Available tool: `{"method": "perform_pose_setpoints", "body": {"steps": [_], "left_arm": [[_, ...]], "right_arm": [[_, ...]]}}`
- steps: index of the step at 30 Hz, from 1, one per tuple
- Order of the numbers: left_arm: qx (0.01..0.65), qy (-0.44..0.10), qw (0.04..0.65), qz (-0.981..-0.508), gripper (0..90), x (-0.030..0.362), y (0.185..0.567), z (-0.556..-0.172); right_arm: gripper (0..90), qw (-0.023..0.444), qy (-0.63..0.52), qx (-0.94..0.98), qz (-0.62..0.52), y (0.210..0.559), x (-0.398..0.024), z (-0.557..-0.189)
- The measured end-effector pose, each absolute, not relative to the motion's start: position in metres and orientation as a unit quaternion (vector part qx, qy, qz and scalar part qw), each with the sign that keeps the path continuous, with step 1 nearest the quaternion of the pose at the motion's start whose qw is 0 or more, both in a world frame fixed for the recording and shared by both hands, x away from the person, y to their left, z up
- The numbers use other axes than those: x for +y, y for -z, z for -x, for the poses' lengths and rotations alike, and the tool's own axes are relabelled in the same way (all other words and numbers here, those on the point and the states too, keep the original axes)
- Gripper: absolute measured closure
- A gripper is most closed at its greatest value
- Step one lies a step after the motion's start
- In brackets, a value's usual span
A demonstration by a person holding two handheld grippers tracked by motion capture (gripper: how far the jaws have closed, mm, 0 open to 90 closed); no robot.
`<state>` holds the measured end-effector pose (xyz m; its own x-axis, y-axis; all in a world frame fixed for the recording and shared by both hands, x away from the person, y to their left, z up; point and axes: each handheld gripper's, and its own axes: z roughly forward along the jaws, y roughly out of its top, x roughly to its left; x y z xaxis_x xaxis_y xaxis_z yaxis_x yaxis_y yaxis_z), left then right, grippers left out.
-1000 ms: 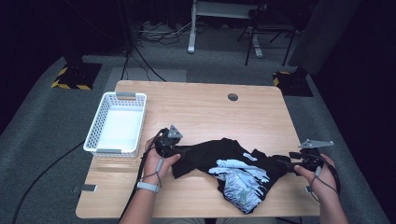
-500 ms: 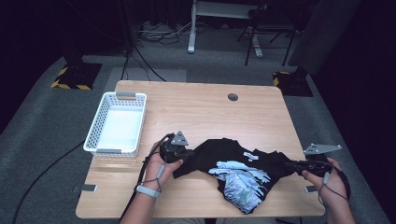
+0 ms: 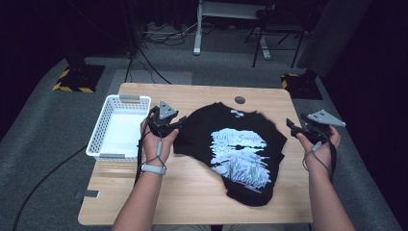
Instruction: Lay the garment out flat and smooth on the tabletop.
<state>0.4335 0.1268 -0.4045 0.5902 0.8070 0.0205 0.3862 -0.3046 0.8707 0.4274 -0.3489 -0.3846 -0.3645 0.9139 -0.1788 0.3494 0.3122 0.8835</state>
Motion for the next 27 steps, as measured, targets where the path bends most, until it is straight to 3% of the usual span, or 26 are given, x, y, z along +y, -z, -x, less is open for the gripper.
{"method": "perform_pose_setpoints", "body": {"steps": [5, 10, 20, 27], "left_arm": [[0.364, -0.170, 0.429, -0.809, 55.9, 0.116, 0.423, -0.420], [0.336, -0.142, 0.410, -0.836, 52.3, 0.102, 0.438, -0.395], [0.290, -0.101, 0.388, -0.869, 47.6, 0.070, 0.468, -0.368], [0.273, -0.096, 0.383, -0.877, 44.3, 0.047, 0.481, -0.382]], "right_arm": [[38.1, 0.282, -0.394, 0.765, -0.425, 0.401, -0.351, -0.408], [37.6, 0.215, -0.376, 0.801, -0.413, 0.420, -0.351, -0.387], [35.5, 0.153, -0.334, 0.839, -0.402, 0.457, -0.346, -0.365], [34.1, 0.119, -0.324, 0.847, -0.404, 0.473, -0.340, -0.367]]}}
